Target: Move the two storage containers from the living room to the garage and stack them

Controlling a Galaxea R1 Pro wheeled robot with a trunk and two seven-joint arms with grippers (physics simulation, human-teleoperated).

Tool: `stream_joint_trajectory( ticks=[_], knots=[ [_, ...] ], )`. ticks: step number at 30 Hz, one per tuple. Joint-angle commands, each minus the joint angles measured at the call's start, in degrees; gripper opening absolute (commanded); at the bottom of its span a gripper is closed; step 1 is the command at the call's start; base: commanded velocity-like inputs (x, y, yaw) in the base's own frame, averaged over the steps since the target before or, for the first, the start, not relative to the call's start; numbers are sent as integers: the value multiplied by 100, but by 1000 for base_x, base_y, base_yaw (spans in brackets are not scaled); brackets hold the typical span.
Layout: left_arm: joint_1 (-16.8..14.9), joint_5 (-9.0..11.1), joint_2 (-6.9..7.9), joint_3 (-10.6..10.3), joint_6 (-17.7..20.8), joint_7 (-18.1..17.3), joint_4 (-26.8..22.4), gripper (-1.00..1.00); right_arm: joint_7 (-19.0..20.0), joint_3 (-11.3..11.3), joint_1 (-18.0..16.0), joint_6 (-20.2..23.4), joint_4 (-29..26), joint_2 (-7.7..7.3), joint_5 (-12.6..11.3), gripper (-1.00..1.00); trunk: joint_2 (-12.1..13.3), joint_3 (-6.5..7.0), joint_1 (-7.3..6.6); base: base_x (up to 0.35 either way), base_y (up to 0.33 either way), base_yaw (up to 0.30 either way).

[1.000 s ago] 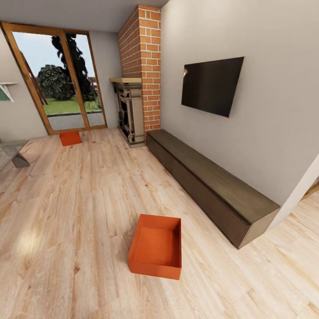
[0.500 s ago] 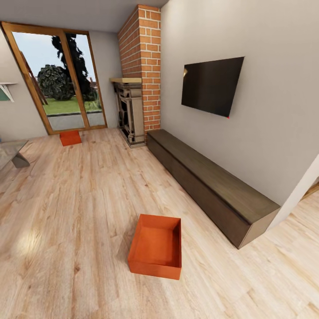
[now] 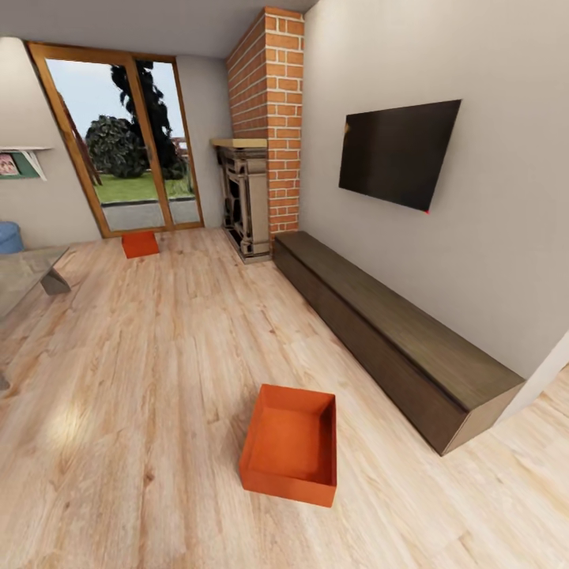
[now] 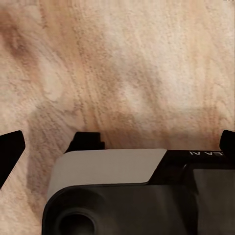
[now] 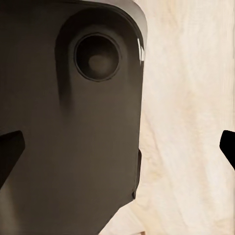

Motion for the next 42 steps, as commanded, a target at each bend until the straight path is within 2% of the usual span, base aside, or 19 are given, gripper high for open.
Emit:
stream_joint_trajectory(
  ticks=[1,8,22,27,30,34,36,37,38,40,42],
  knots=[
    [-4,-60,-3,41,-21,20,5,100,-4,18,-2,-1,-2,-1,-5,100,-2,-5,0,57,20,18],
    [-5,-60,2,41,-22,20,5,100,-4,19,-2,-2,-3,-5,-2,100,-2,-5,0,162,7,6],
    [-5,-60,13,41,-13,20,2,100,-4,-26,-15,3,-32,-15,-15,100,-2,-5,0,316,102,0],
    [-10,-61,19,44,28,16,-4,100,6,-39,-73,16,-255,-2,-18,100,-2,-5,0,271,125,0],
    [-12,-55,22,50,73,3,-9,100,10,-39,-276,136,-490,12,-28,100,-2,-5,0,117,47,0],
    [-22,-40,23,63,436,-5,-42,100,12,-33,-604,923,-682,38,-23,100,-2,-5,0,39,16,0],
    [-69,-26,7,70,816,-32,-152,100,11,-26,-802,1617,-1076,52,-25,100,-2,-5,0,14,6,0],
    [-86,-26,3,70,910,-39,-206,100,10,-23,-832,1764,-1212,56,-24,100,-2,-5,0,9,4,0],
    [-122,-25,-8,69,1131,-51,-347,100,8,-16,-875,2060,-1480,61,-22,100,-2,-5,0,6,2,0],
    [-154,-25,-16,68,1405,-61,-563,100,5,-9,-904,2376,-1727,65,-21,100,-2,-5,0,4,2,0],
    [-200,-25,-36,63,1886,-69,-1082,100,1,-1,-933,2834,-2098,67,-20,100,-2,-5,0,2,1,0]
  ],
)
